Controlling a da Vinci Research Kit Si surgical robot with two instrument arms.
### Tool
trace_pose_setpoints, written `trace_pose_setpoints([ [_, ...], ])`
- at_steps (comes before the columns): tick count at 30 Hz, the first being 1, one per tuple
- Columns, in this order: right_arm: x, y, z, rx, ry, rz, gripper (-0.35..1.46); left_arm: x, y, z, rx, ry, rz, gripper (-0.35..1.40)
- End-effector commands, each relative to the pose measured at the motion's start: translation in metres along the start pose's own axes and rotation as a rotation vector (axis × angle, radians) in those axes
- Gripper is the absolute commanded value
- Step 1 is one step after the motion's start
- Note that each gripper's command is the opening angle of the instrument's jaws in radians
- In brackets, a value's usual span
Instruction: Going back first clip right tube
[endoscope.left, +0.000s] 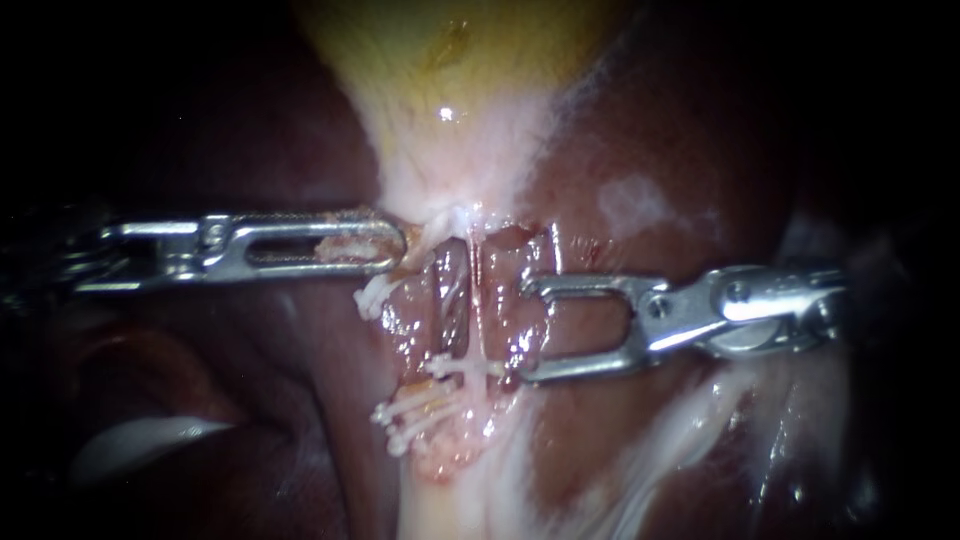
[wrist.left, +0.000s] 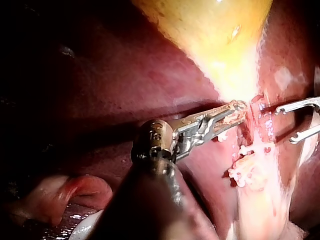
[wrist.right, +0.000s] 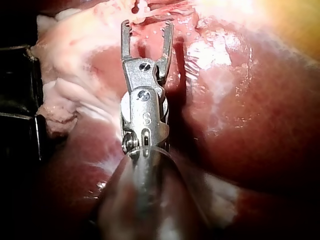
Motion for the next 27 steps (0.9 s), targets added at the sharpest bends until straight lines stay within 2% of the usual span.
trace_pose_setpoints([
  [1, 0.0001, 0.0, -0.0004, 0.001, 0.0, -0.003, 0.5, 0.0, 0.0, 0.0, 0.0, 0.0, 0.0, -0.35],
  [18, 0.0, 0.0001, -0.0021, 0.007, -0.001, -0.014, 0.5, 0.0002, 0.0003, 0.0005, -0.001, -0.001, 0.002, -0.35],
  [27, -0.0001, 0.0, -0.0025, 0.009, -0.001, -0.015, 0.5, 0.0007, 0.0014, 0.0021, -0.013, 0.002, 0.007, -0.35],
])
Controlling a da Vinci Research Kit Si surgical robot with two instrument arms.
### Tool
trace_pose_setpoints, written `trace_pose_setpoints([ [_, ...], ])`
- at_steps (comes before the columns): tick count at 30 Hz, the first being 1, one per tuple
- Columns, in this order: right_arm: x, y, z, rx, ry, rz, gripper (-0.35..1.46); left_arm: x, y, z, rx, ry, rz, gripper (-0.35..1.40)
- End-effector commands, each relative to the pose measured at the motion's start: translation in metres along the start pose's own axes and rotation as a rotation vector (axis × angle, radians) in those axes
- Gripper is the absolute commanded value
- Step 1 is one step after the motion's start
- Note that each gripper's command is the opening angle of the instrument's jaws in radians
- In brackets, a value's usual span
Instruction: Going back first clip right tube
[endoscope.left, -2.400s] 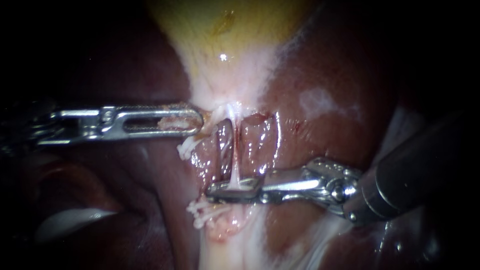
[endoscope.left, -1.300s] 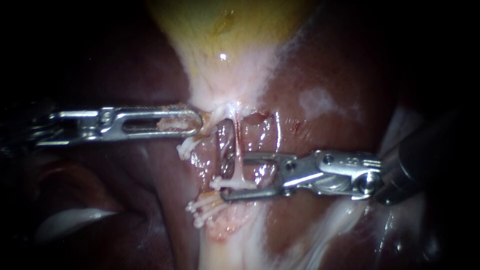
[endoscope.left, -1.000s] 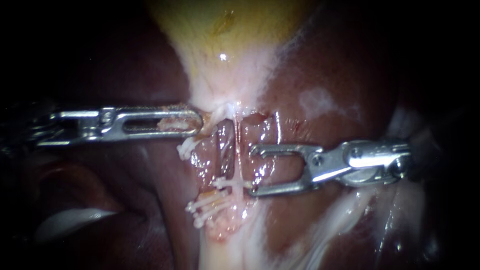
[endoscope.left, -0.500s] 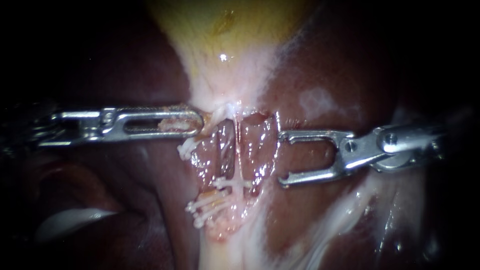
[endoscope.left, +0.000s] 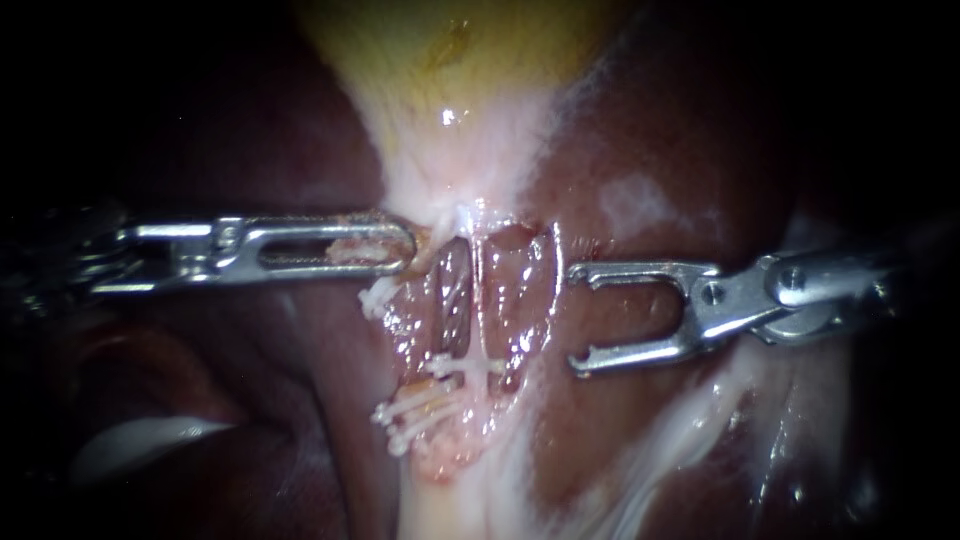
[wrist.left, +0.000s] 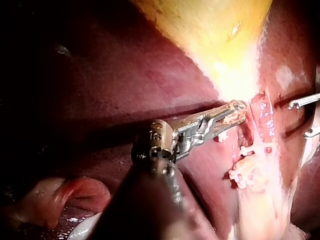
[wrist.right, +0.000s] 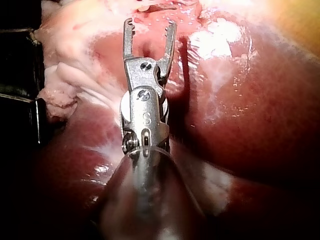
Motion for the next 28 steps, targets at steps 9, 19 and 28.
trace_pose_setpoints([
  [9, -0.0001, 0.0002, 0.0, -0.001, 0.0, 0.001, 0.5, 0.0004, 0.0011, 0.0019, -0.01, 0.012, 0.005, -0.35],
  [19, 0.0, 0.0002, -0.0001, -0.001, 0.0, 0.001, 0.5, 0.0012, 0.0017, 0.0034, -0.01, 0.026, 0.011, -0.35],
  [28, 0.0, 0.0002, -0.0001, -0.001, 0.0, 0.001, 0.5, 0.0012, 0.0018, 0.0034, -0.011, 0.029, 0.011, -0.35],
])
